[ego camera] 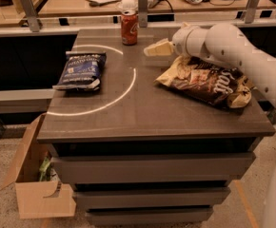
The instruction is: Knock coke can over
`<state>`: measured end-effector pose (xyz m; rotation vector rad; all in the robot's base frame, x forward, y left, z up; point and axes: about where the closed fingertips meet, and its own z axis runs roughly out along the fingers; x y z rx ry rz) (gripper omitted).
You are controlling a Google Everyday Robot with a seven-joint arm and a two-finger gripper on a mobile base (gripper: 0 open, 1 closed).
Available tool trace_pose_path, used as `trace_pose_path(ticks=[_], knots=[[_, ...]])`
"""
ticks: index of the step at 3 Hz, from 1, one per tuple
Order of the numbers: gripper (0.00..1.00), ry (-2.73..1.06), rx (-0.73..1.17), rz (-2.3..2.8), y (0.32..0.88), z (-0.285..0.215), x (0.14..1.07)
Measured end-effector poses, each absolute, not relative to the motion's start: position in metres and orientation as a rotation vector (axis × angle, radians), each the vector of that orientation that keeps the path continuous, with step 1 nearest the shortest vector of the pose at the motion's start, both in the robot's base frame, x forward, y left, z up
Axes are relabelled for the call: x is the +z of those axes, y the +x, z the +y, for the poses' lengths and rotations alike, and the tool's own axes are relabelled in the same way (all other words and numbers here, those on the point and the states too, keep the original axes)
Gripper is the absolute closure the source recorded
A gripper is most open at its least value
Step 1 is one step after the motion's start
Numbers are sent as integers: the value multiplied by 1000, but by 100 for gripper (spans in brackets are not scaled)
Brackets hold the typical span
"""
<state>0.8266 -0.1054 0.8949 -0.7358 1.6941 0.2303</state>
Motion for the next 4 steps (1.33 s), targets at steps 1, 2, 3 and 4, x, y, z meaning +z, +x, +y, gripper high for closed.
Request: trace_pose_path(ticks=[1, 2, 3, 4], knots=[[0, -714, 256, 1677, 849, -90, 891], [0, -702, 259, 1658, 874, -73, 892], [0, -688, 285, 1638, 902, -49, 895], [0, -676, 313, 1627, 917, -35, 895]])
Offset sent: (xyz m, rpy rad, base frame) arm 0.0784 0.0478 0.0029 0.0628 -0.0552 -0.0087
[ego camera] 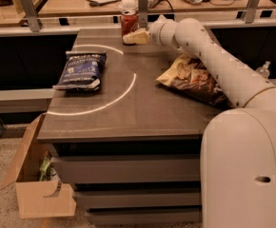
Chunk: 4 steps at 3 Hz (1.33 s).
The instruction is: Knock coke can over
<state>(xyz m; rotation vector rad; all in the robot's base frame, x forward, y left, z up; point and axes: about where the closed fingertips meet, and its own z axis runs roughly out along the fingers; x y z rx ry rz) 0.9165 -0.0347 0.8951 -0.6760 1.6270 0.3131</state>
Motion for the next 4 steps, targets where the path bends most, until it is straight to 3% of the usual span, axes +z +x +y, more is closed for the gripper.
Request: trace_pose_path(ticks=[2, 4], knots=[[0, -639, 418, 1616, 935, 11, 891], [40, -644, 484, 1604, 937, 35, 891]])
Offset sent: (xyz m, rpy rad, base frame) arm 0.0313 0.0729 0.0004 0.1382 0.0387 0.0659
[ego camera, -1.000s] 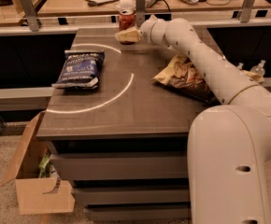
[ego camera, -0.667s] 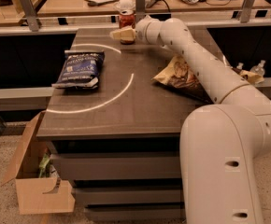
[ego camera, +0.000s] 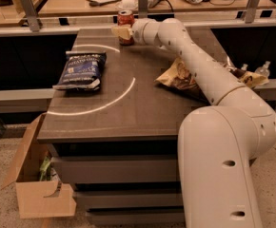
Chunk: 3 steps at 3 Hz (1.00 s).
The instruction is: Knock coke can over
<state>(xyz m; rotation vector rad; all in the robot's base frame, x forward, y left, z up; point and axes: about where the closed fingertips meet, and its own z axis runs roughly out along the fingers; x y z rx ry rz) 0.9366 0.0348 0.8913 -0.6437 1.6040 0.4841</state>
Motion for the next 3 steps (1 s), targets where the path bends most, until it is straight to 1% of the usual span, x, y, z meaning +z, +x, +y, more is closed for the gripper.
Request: trace_pose_path(ticks=[2, 3], knots=[[87, -705, 497, 1581, 925, 34, 906], [100, -854, 485, 1540, 893, 17, 936]])
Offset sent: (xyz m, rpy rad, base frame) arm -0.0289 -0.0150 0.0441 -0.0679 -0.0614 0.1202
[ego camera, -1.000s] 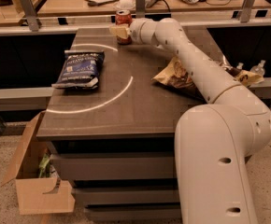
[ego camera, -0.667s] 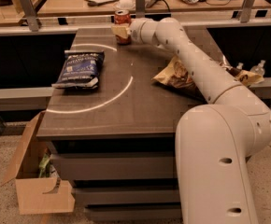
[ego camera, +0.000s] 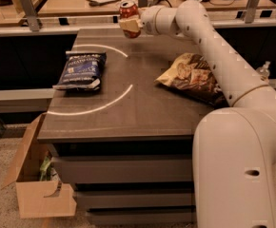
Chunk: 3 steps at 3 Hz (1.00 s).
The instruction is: Knock coke can over
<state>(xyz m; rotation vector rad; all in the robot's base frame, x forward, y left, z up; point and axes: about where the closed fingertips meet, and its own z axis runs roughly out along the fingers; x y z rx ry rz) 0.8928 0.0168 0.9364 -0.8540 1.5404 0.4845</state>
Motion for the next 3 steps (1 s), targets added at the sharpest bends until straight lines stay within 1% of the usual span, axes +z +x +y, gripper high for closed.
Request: trace_pose_path(ticks=[1, 2, 3], knots=[[100, -978, 550, 1460, 856, -8, 951], [100, -1196, 503, 1374, 809, -31, 952], [100, -1474, 375, 1325, 767, -47, 938]])
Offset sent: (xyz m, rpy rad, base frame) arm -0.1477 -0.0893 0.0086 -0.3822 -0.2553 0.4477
